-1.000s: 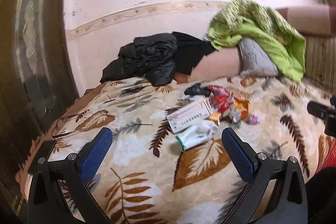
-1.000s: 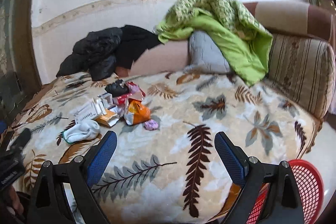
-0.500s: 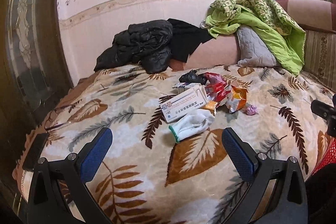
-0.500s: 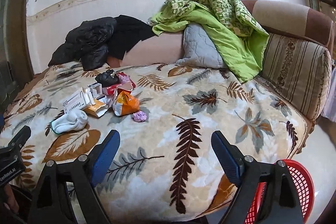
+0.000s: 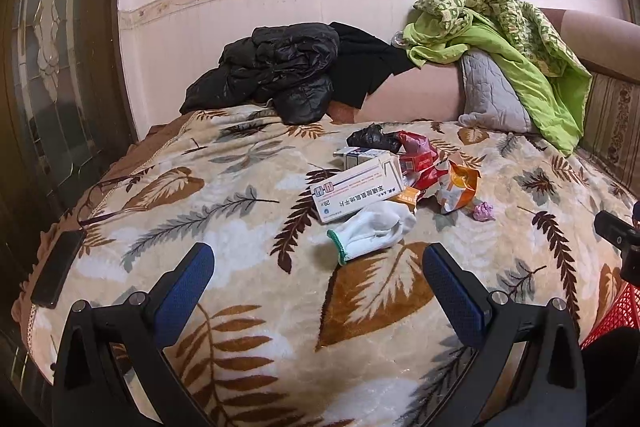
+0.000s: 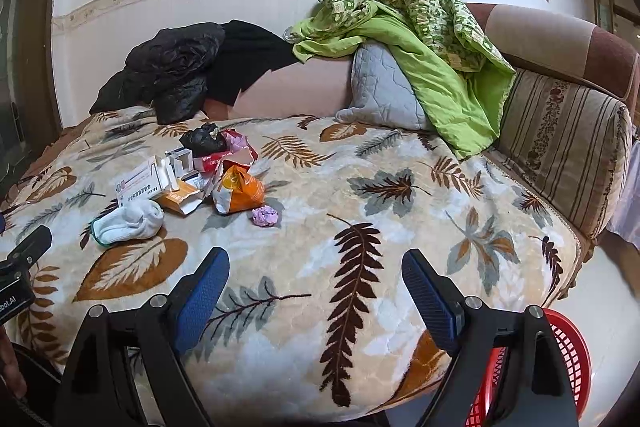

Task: Collect trash
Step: 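Move both tools over the trash pile on the bed, then grasp the white sock with the left tool while the right tool grasps the pink paper ball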

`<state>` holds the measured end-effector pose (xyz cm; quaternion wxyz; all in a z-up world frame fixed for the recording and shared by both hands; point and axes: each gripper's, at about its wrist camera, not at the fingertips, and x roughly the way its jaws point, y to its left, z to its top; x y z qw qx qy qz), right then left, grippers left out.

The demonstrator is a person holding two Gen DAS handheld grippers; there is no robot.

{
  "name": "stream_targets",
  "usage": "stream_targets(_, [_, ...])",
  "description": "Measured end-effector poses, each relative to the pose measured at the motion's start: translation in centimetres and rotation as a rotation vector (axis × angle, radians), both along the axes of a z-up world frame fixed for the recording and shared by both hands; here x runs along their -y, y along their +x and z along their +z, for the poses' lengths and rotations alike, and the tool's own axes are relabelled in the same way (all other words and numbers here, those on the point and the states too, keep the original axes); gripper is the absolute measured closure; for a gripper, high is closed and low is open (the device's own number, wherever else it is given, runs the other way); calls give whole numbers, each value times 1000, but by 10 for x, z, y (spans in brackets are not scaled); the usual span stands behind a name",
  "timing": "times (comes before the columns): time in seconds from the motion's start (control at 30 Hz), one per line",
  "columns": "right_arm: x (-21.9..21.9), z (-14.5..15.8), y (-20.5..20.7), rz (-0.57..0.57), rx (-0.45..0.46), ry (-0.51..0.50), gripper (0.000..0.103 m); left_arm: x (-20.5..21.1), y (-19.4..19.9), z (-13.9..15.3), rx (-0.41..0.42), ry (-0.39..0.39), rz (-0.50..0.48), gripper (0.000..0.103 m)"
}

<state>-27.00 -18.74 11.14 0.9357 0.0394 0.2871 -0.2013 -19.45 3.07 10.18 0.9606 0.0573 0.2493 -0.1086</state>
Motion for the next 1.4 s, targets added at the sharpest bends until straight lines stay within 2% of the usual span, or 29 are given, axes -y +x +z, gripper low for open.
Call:
stream_targets(1.1, [4,-4,3,16,-24,18,15,5,-2,0,-5,10,-30,0])
stream_targets(1.2, [8,-7,9,32,-50,55,24,6,7,-3,-57,-10,-63,0])
stream_targets(1.27, [14,-12,15,52,-80,105,41,6,17,-7,-104,-44,-86,0])
stream_targets(1.33, [21,-18,23,70,-114,174,52,9,31,-13,-161,-79,-112,0])
stream_targets(1.4, [28,-24,31,86,-137,243,57,17,45,-19,-205,-83,-136,2])
